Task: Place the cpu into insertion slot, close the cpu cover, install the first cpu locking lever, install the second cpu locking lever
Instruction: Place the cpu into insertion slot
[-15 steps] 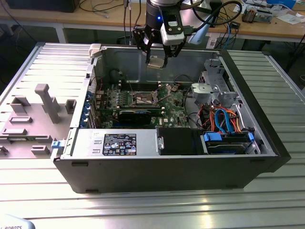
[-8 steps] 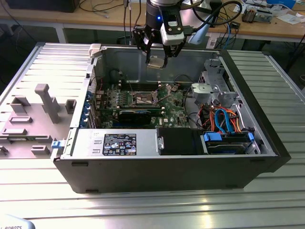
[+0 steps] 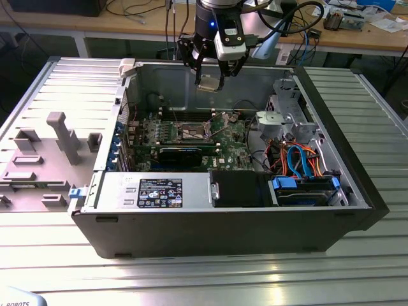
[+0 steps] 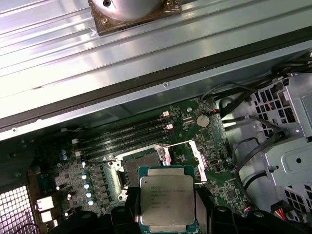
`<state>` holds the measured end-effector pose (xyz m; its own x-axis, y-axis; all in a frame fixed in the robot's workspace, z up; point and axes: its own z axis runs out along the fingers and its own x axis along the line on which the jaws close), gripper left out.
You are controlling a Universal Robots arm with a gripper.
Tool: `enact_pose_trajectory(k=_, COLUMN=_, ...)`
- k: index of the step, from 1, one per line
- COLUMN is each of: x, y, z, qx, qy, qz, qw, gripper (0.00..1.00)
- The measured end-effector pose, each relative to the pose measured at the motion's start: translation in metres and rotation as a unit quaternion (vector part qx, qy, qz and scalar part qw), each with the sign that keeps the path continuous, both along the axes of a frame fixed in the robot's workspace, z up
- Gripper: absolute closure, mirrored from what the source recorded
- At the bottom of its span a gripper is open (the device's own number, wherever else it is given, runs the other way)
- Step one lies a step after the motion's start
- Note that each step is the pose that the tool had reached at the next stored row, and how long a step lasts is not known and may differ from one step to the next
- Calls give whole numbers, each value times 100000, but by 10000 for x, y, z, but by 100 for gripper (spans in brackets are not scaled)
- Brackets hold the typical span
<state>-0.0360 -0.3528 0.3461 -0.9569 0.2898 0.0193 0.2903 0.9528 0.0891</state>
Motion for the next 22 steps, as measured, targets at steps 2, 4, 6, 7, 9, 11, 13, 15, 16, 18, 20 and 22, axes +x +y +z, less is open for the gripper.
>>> enact_pose_trajectory(k=2, x=0, y=0, z=0, qx=-2, qy=2, qz=-78, qw=100000, gripper=46)
enact_pose_trajectory(k=4, x=0, y=0, z=0, qx=1, qy=1, qz=-121, qw=100000, gripper=46)
enact_pose_trajectory(k=6, x=0, y=0, z=0, qx=1, qy=0, qz=-160, qw=100000, gripper=46)
enact_pose_trajectory(k=7, x=0, y=0, z=0, qx=0, qy=1, qz=-182, qw=100000, gripper=46)
enact_pose_trajectory(k=9, x=0, y=0, z=0, qx=2, qy=1, qz=-227, qw=100000, gripper=46)
enact_pose_trajectory(k=11, x=0, y=0, z=0, qx=0, qy=2, qz=-267, qw=100000, gripper=46)
enact_pose_trajectory(k=13, x=0, y=0, z=0, qx=0, qy=2, qz=-315, qw=100000, gripper=46)
enact_pose_trajectory(k=15, x=0, y=0, z=0, qx=0, qy=2, qz=-369, qw=99999, gripper=46)
enact_pose_trajectory(k=16, x=0, y=0, z=0, qx=0, qy=1, qz=-394, qw=99999, gripper=46)
enact_pose_trajectory(k=18, x=0, y=0, z=0, qx=3, qy=2, qz=-430, qw=99999, gripper=46)
enact_pose_trajectory(k=20, x=0, y=0, z=0, qx=-1, qy=4, qz=-471, qw=99999, gripper=46)
enact_pose_trajectory(k=22, x=0, y=0, z=0, qx=1, qy=4, qz=-532, qw=99999, gripper=46)
